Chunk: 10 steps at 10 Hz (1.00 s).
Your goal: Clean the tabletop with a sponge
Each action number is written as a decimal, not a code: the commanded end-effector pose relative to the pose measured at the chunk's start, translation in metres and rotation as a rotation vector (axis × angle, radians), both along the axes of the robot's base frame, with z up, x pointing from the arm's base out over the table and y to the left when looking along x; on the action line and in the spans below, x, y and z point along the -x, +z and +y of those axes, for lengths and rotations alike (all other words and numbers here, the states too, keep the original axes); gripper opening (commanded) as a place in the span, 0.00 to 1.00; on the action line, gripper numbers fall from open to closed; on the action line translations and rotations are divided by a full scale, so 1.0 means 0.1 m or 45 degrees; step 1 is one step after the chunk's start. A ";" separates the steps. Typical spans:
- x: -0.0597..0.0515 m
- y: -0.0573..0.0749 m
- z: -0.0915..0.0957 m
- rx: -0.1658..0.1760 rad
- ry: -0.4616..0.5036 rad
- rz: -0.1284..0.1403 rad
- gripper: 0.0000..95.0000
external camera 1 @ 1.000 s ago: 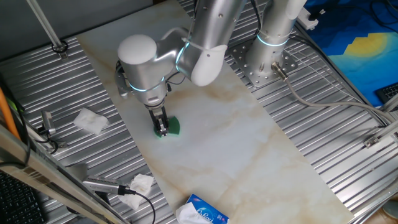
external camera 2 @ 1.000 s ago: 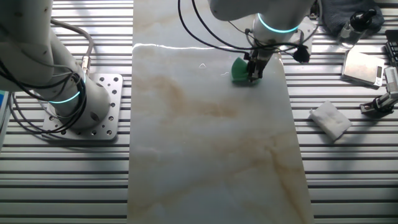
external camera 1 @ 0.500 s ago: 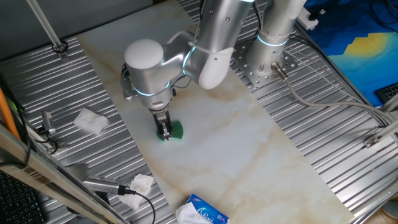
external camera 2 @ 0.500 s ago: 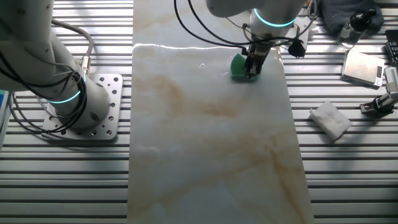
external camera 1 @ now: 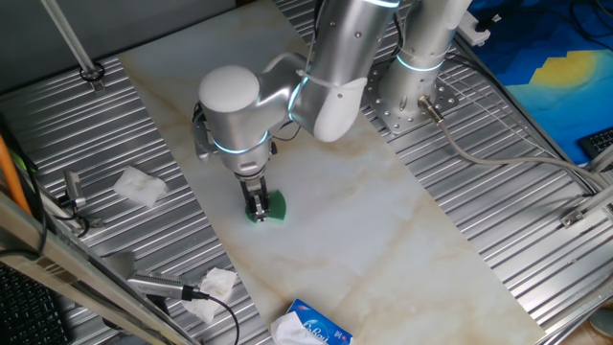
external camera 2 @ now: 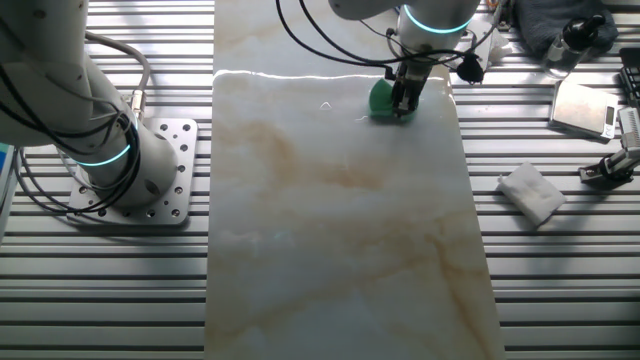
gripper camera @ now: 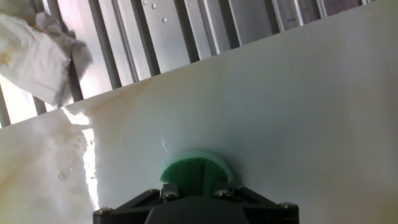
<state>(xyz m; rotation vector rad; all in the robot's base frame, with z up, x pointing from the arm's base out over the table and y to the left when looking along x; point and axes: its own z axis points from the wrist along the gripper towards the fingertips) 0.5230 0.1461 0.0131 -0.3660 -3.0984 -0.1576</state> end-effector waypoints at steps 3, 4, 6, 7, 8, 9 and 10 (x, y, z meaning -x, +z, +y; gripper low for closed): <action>-0.08 0.03 0.03 -0.005 -0.002 0.002 0.00; -0.12 0.04 0.05 -0.004 -0.002 0.003 0.00; -0.18 0.01 0.07 -0.004 0.003 -0.002 0.00; -0.20 -0.01 0.08 -0.004 0.009 -0.005 0.00; -0.24 -0.01 0.08 -0.003 0.011 -0.005 0.00; -0.26 0.00 0.08 -0.002 0.014 -0.004 0.00; -0.30 0.00 0.08 0.000 0.020 -0.005 0.00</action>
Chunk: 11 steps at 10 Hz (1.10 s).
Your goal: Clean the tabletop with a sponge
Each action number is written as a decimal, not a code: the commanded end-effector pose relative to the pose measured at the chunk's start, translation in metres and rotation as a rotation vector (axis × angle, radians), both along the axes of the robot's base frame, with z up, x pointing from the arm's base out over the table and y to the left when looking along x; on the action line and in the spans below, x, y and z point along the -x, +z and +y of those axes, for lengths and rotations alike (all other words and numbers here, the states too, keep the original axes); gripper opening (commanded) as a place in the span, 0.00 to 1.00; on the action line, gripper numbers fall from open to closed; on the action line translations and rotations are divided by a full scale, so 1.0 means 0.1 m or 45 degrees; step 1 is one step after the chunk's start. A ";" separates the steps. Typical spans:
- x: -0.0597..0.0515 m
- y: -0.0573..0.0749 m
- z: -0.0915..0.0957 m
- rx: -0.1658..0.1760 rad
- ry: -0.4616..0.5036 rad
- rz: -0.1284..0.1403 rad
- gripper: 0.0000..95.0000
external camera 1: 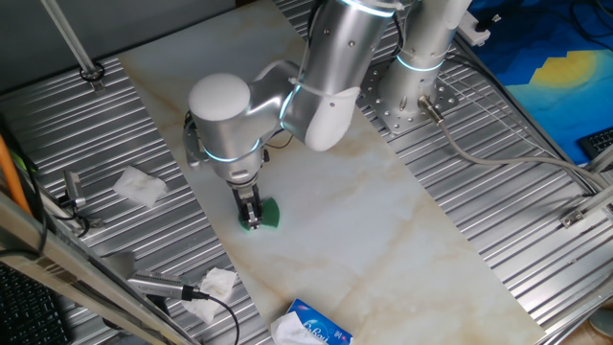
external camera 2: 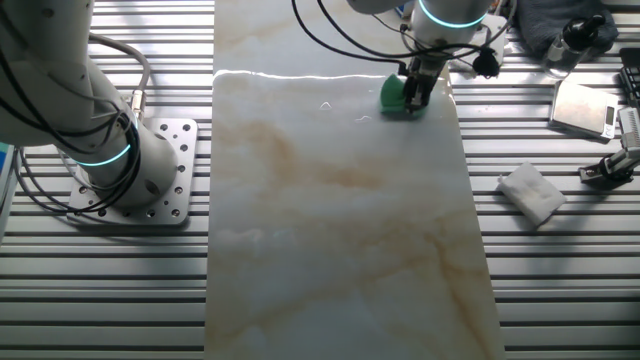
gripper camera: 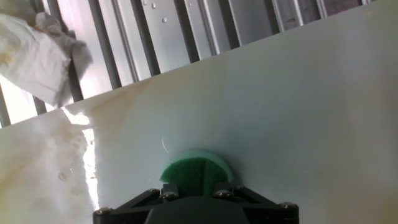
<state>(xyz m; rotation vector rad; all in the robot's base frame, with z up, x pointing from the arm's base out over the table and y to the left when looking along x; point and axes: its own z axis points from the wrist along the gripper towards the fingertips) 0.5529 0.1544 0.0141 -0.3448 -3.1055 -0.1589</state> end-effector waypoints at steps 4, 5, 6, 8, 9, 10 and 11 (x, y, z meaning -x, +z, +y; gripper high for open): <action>-0.08 -0.03 0.01 0.003 0.012 0.008 0.00; -0.06 -0.04 0.00 0.005 0.016 0.008 0.00; 0.00 -0.07 -0.03 0.005 0.028 0.000 0.00; 0.06 -0.07 -0.05 -0.008 0.030 -0.005 0.00; 0.07 -0.03 -0.06 -0.005 0.030 0.004 0.00; 0.09 -0.02 -0.06 0.001 0.034 0.004 0.00; 0.15 -0.04 -0.08 0.008 0.046 -0.002 0.00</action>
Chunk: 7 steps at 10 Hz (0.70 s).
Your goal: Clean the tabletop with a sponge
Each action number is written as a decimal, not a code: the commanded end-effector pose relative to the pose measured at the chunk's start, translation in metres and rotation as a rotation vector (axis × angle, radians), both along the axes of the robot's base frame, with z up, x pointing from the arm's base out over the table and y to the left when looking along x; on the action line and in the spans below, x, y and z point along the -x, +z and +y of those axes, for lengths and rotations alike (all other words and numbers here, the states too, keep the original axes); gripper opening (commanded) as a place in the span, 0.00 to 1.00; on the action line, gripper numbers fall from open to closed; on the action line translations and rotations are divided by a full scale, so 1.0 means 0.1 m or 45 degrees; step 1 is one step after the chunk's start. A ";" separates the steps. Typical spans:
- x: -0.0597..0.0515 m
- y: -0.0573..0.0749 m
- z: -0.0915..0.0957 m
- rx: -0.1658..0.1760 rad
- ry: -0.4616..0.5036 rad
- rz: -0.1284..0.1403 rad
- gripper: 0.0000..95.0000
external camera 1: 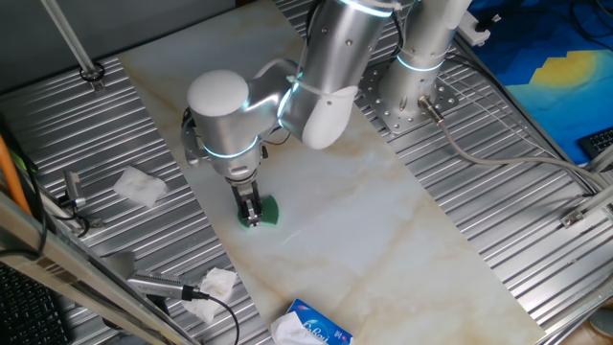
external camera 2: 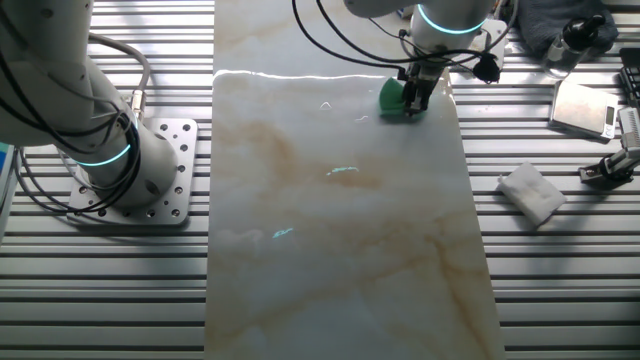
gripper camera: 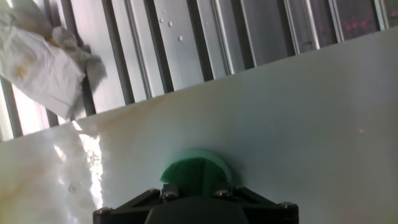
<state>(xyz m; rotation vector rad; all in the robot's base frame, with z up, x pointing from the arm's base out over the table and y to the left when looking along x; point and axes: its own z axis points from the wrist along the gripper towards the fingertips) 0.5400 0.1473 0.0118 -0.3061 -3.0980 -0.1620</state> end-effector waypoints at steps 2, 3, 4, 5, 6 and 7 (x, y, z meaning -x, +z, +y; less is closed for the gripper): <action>0.16 -0.06 -0.07 0.017 0.030 -0.026 0.00; 0.22 -0.03 -0.09 0.014 0.034 -0.025 0.00; 0.24 0.02 -0.10 0.009 0.032 -0.014 0.00; 0.26 0.04 -0.11 0.019 0.039 -0.017 0.00; 0.30 0.03 -0.12 0.023 0.047 -0.021 0.00; 0.36 0.01 -0.14 0.025 0.055 -0.025 0.00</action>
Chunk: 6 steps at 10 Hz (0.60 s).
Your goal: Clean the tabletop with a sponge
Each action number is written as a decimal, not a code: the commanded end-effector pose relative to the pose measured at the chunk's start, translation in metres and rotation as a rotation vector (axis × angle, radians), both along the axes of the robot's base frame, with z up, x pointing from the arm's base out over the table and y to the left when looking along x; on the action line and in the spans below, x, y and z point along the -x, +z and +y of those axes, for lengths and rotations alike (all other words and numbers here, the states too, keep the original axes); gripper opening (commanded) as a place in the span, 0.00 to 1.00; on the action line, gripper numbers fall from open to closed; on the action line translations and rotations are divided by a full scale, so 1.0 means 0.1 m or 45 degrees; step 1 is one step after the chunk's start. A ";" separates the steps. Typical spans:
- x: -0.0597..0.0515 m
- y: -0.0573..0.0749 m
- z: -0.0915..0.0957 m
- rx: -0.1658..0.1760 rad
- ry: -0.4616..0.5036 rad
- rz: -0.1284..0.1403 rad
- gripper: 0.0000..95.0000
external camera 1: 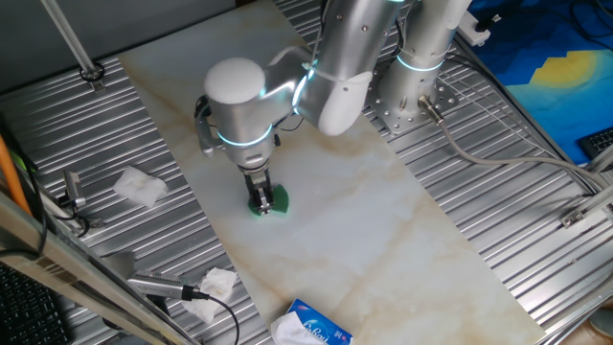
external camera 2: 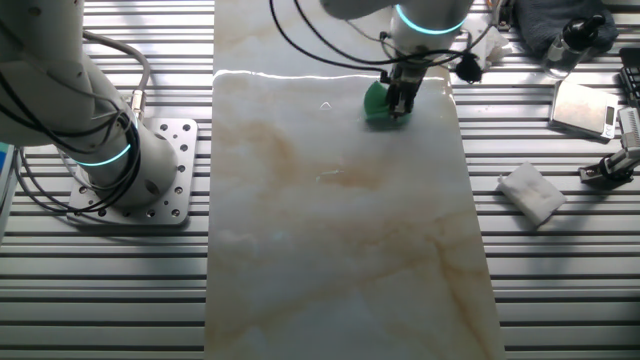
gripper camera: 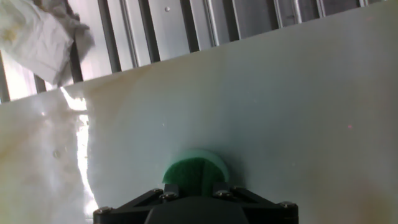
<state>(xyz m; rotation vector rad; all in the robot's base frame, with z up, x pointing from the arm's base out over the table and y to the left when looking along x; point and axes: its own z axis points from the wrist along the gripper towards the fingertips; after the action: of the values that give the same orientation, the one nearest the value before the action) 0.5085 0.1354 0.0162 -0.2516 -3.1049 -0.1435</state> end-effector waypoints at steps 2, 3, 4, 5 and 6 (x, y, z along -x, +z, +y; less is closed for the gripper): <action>0.13 -0.05 -0.05 0.008 0.023 -0.027 0.00; 0.14 -0.04 -0.05 0.008 0.028 -0.027 0.00; 0.17 -0.04 -0.06 0.015 0.038 -0.025 0.00; 0.22 -0.05 -0.07 0.020 0.047 -0.026 0.00; 0.27 -0.07 -0.08 0.024 0.054 -0.026 0.00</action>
<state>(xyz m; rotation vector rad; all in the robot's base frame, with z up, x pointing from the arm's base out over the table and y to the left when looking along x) 0.4825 0.1276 0.0073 -0.1814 -3.1382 -0.1197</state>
